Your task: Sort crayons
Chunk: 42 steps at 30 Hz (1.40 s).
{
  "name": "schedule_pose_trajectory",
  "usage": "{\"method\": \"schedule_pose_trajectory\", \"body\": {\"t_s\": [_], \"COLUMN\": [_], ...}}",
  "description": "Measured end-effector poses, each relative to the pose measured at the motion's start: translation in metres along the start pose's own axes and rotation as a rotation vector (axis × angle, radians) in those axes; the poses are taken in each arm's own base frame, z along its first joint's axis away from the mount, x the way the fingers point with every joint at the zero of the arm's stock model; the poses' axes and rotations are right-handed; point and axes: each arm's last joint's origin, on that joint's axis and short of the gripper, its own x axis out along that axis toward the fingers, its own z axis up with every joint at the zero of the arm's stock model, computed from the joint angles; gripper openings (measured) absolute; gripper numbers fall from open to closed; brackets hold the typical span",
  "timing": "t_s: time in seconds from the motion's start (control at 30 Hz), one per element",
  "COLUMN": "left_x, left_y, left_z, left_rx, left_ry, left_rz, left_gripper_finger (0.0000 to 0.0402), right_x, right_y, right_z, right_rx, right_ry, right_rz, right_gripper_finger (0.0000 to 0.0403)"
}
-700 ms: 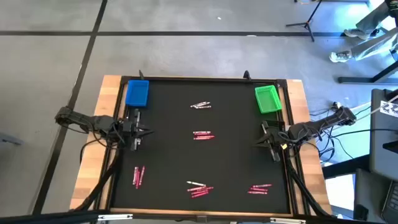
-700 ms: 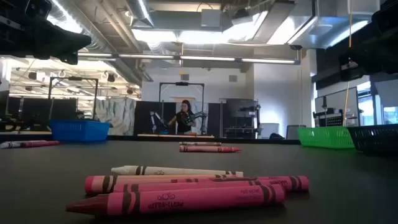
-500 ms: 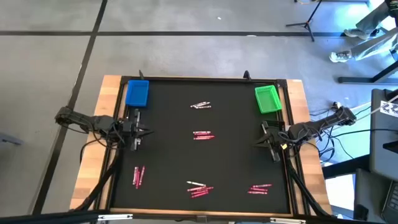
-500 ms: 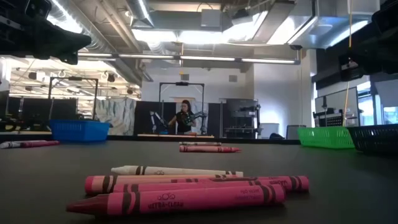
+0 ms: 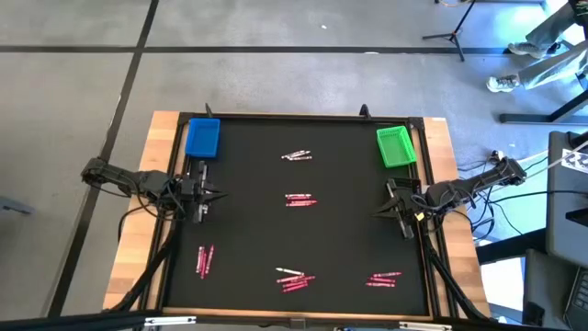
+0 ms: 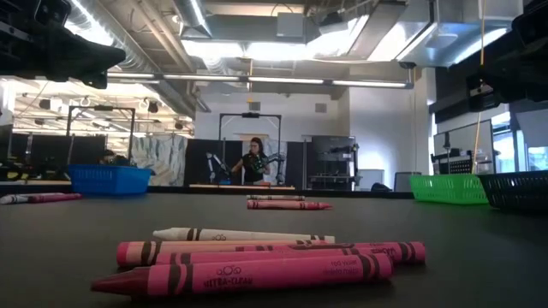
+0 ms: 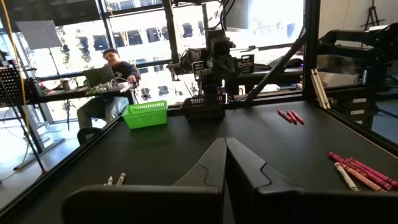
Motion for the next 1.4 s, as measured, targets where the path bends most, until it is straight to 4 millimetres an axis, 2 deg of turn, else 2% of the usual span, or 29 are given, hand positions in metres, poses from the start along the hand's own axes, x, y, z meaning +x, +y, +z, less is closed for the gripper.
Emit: {"method": "schedule_pose_trajectory", "body": {"t_s": [1.33, 1.4], "left_x": [0.0000, 0.0000], "left_y": [0.0000, 0.0000], "left_z": [0.0000, 0.0000], "left_rx": [0.000, 0.000], "left_ry": [0.000, 0.000], "left_rz": [0.000, 0.000], "left_gripper_finger": [0.0002, 0.0002], "right_x": [0.0000, 0.0000], "right_y": [0.0000, -0.0002], "right_z": [0.0000, 0.0009], "right_rx": [-0.001, -0.070], "right_ry": [0.000, -0.009], "right_rz": [0.000, -0.008], "right_gripper_finger": [0.0010, 0.0010]}}
